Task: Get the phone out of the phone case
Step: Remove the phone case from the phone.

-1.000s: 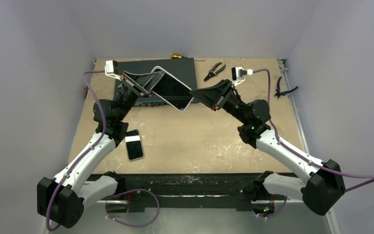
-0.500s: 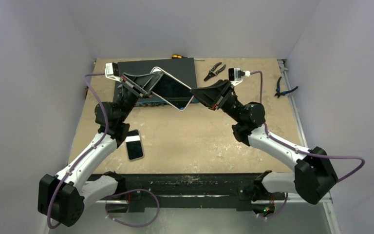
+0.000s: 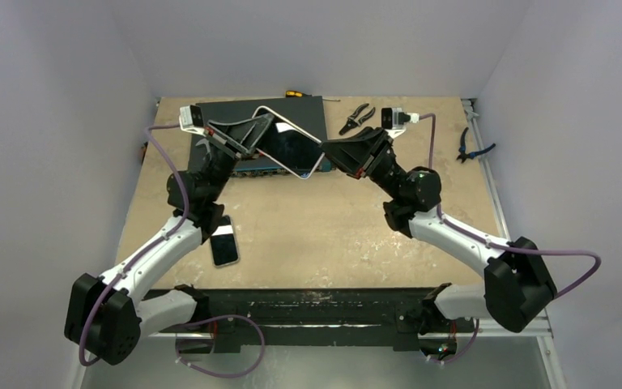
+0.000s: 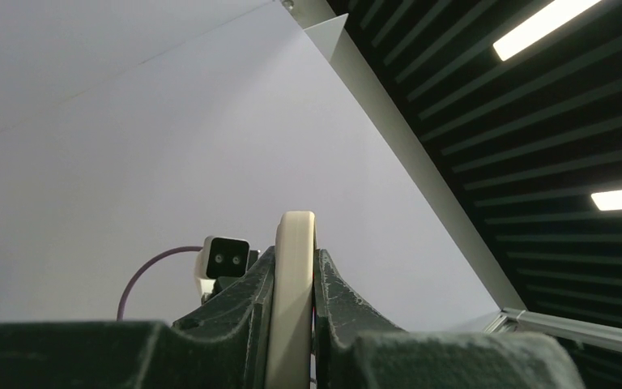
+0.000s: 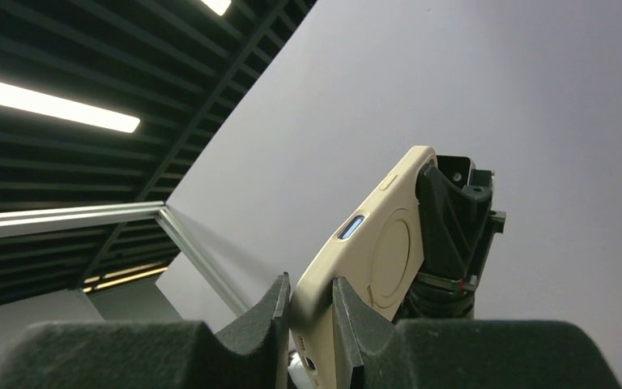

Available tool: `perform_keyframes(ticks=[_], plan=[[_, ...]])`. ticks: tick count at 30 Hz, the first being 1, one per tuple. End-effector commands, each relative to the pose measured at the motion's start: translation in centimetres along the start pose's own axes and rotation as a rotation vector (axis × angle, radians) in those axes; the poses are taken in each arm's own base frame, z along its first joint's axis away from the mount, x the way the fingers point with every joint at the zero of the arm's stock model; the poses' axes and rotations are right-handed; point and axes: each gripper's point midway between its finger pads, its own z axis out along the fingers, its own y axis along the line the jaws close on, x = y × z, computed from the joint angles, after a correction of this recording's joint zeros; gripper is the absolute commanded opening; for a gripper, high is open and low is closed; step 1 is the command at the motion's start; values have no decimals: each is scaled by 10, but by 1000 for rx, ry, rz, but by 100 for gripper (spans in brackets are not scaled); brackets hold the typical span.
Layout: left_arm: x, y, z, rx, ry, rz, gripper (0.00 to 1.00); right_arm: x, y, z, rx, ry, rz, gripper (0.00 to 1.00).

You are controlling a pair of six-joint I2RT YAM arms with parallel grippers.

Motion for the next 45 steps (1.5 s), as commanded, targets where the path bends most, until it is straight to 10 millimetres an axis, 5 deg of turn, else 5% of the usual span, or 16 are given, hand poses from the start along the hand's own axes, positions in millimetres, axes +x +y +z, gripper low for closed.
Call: perform_keyframes(ticks=[1, 18, 45], plan=[[28, 63, -7, -173, 84, -14, 0, -2, 114, 8, -387, 12, -114, 19], [72, 94, 0, -215, 156, -74, 0, -1, 134, 9, -462, 32, -136, 7], [102, 83, 12, -136, 204, -169, 0, 4, 119, 15, -422, 67, -112, 0]])
